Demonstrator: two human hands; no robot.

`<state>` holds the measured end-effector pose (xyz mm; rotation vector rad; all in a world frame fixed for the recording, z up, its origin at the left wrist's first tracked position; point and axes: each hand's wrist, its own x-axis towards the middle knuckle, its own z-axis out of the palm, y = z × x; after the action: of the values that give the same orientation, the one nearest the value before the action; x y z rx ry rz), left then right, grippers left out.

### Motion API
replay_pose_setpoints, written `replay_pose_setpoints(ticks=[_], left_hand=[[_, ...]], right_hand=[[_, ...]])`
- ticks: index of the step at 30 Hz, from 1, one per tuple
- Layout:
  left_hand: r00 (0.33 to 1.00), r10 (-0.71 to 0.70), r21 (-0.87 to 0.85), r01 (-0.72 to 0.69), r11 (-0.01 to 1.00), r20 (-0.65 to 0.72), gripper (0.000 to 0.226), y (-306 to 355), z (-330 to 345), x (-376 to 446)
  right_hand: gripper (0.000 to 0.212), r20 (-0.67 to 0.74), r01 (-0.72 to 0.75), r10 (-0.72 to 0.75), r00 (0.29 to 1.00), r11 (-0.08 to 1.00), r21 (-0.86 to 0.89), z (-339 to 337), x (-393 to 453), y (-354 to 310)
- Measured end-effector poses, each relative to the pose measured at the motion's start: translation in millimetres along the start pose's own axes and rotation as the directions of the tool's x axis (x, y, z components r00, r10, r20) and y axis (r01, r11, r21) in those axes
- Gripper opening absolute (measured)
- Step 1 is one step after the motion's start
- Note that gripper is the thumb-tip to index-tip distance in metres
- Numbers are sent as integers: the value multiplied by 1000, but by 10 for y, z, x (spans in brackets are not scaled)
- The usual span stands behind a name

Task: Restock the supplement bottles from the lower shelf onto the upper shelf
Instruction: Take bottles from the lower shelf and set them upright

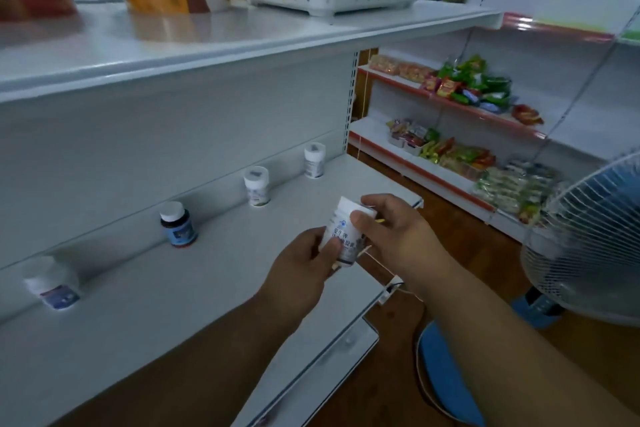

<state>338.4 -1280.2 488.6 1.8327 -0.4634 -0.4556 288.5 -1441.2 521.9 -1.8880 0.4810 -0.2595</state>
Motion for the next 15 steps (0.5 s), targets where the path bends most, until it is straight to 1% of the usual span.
replay_pose_setpoints(ticks=[2, 4, 8, 10, 12, 15], left_hand=[[1000, 17, 91, -16, 996, -12, 29, -10, 17, 303], [999, 12, 113, -8, 994, -35, 27, -67, 58, 623], [993, -46, 101, 57, 993, -104, 36, -129, 235, 1271], [988, -60, 171, 84, 982, -143, 34, -108, 317, 1610], [983, -45, 249, 89, 964, -179, 33, -94, 383, 1947], [967, -8, 380, 108, 919, -254, 35, -68, 456, 2355]], right_hand=[[47, 34, -13, 15, 999, 998, -59, -77, 271, 27], [51, 88, 21, -15, 996, 997, -70, -120, 567, 92], [64, 167, 75, -49, 985, 985, -152, -202, 1311, 289], [66, 209, 103, -63, 976, 977, -187, -266, 1739, 367], [63, 236, 150, -95, 967, 963, -225, -344, 2167, 429], [51, 257, 227, -154, 954, 931, -286, -438, 2719, 564]])
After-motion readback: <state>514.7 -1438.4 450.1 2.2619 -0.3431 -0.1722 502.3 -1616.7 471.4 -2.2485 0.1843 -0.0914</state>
